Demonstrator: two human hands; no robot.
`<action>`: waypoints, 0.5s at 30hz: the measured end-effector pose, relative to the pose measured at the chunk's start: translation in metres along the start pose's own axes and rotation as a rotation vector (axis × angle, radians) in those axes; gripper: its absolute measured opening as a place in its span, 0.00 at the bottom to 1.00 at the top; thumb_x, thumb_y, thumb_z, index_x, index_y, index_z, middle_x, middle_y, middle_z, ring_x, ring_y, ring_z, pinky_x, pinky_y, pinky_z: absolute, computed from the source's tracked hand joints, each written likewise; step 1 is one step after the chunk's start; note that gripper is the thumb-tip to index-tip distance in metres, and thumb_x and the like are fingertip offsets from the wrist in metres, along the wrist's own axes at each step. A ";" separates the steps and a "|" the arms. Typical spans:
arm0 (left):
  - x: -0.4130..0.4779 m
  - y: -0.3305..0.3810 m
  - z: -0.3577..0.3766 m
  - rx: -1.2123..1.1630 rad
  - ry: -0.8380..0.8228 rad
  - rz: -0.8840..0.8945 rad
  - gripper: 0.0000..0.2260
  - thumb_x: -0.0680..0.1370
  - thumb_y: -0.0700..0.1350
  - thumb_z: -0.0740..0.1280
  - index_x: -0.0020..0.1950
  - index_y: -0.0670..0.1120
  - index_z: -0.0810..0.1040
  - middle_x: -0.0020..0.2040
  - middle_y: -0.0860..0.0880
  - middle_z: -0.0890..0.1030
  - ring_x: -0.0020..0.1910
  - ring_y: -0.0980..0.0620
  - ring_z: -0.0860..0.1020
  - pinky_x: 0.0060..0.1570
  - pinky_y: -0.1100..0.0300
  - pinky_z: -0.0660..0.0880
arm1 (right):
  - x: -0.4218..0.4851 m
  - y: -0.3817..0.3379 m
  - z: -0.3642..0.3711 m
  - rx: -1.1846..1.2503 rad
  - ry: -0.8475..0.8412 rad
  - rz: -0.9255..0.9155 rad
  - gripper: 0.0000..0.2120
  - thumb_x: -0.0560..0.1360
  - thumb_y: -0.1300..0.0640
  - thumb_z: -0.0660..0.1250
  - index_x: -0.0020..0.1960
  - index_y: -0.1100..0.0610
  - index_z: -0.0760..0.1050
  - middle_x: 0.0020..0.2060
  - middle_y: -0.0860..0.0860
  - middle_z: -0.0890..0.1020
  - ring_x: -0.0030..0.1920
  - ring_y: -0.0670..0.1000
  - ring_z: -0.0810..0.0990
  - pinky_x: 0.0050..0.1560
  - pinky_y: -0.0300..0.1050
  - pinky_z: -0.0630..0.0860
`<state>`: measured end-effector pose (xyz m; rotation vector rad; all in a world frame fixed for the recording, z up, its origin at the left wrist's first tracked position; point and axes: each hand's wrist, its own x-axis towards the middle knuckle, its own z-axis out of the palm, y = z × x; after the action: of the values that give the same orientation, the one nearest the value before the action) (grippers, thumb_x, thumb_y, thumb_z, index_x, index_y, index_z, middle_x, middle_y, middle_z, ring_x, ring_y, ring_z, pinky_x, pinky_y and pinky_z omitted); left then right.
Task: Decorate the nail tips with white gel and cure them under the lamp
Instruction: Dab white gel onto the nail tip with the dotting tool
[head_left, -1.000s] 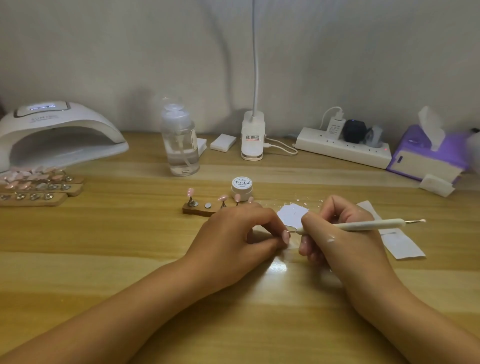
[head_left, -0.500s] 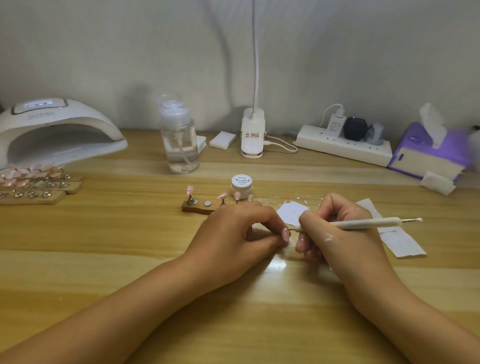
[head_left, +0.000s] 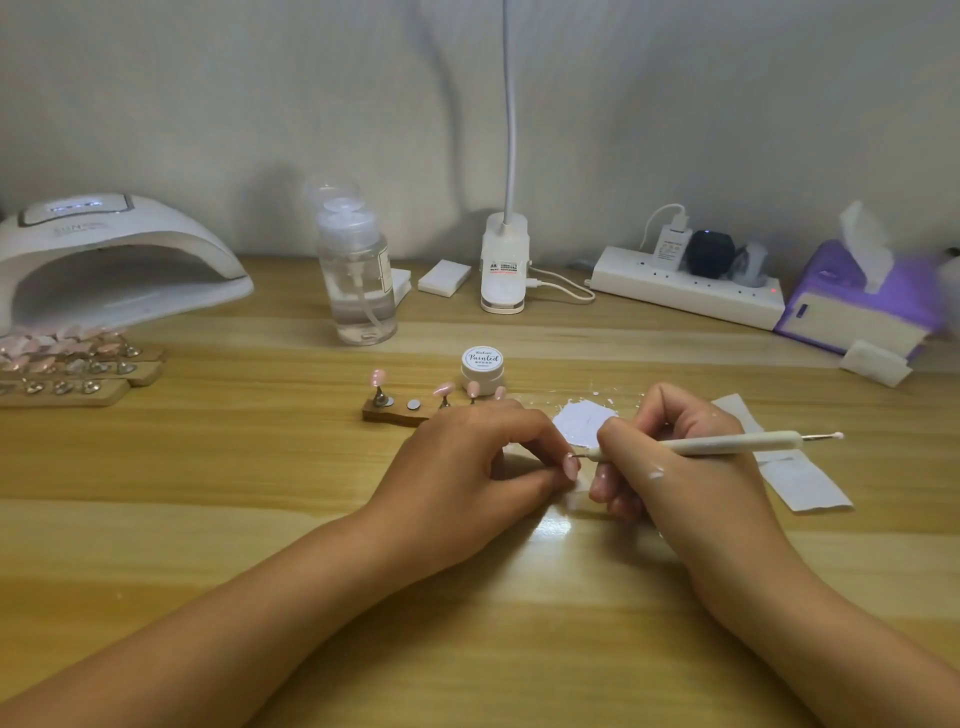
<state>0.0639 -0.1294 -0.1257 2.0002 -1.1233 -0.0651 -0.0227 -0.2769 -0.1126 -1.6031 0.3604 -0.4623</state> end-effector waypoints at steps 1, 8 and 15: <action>0.000 0.000 0.000 0.000 0.003 0.002 0.01 0.75 0.46 0.73 0.44 0.53 0.84 0.39 0.59 0.82 0.31 0.67 0.72 0.35 0.70 0.61 | 0.000 0.000 0.000 -0.004 0.003 0.000 0.10 0.69 0.65 0.65 0.35 0.59 0.65 0.23 0.58 0.79 0.21 0.46 0.73 0.24 0.34 0.69; 0.000 0.001 0.000 -0.004 0.015 0.007 0.03 0.74 0.45 0.74 0.44 0.53 0.84 0.37 0.62 0.80 0.32 0.70 0.72 0.34 0.72 0.61 | -0.001 0.000 -0.001 0.022 0.001 -0.007 0.10 0.69 0.67 0.65 0.35 0.60 0.65 0.23 0.59 0.79 0.21 0.46 0.74 0.24 0.34 0.70; -0.001 0.003 0.000 0.007 0.008 0.013 0.04 0.74 0.43 0.74 0.44 0.53 0.84 0.38 0.62 0.81 0.33 0.72 0.72 0.37 0.73 0.63 | -0.001 0.000 -0.003 0.151 0.130 -0.081 0.16 0.75 0.65 0.68 0.34 0.55 0.66 0.21 0.53 0.75 0.19 0.44 0.69 0.20 0.32 0.64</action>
<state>0.0612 -0.1290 -0.1237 1.9975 -1.1330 -0.0468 -0.0252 -0.2787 -0.1125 -1.4480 0.3508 -0.6439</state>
